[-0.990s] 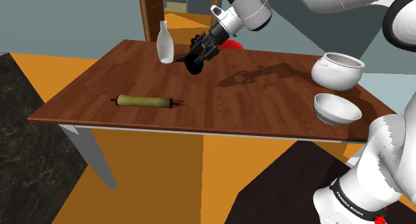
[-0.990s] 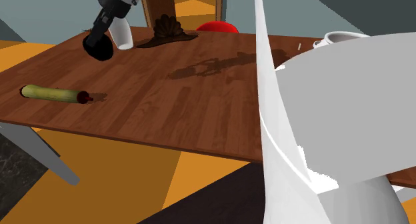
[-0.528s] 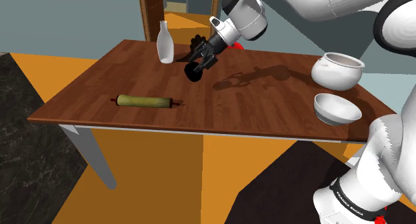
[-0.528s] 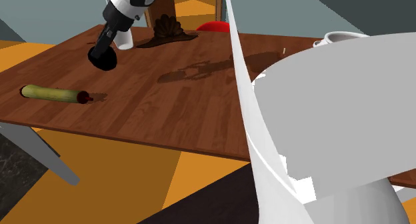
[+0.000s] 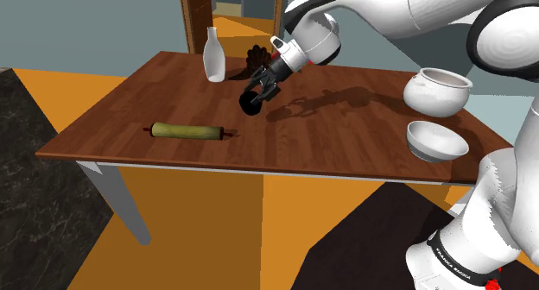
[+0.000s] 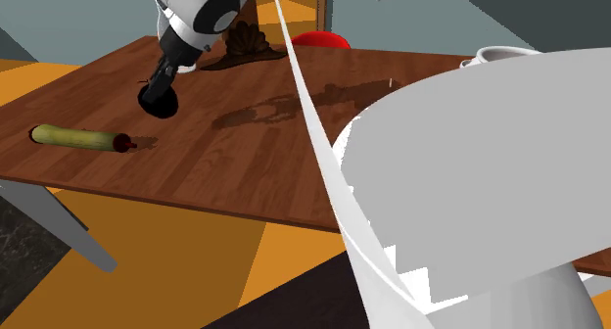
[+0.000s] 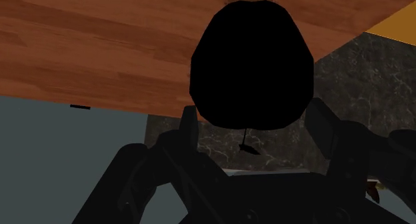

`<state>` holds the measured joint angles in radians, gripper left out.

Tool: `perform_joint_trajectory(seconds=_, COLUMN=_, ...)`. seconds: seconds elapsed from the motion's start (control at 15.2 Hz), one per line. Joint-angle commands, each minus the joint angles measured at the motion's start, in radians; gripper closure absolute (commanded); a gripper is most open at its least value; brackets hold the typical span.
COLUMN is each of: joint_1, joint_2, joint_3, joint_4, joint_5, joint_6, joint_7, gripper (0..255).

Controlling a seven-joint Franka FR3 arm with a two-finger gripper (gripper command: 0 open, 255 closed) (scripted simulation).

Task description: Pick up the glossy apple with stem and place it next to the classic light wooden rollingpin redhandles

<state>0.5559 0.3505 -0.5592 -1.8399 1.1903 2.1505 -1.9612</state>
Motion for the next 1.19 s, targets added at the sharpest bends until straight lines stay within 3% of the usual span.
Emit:
perform_joint_trajectory(seconds=0.0, joint_1=-0.005, joint_2=0.014, joint_3=0.006, joint_4=-0.006, joint_5=0.019, joint_6=0.007, joint_7=-0.022, gripper=255)
perform_joint_trajectory(seconds=0.66, joint_1=-0.029, joint_2=0.095, joint_3=0.037, joint_4=-0.023, joint_5=0.113, joint_6=0.034, joint_7=-0.127, gripper=255)
perform_joint_trajectory(seconds=1.12, joint_1=-0.029, joint_2=0.095, joint_3=0.037, joint_4=-0.023, joint_5=0.113, joint_6=0.034, joint_7=-0.127, gripper=255)
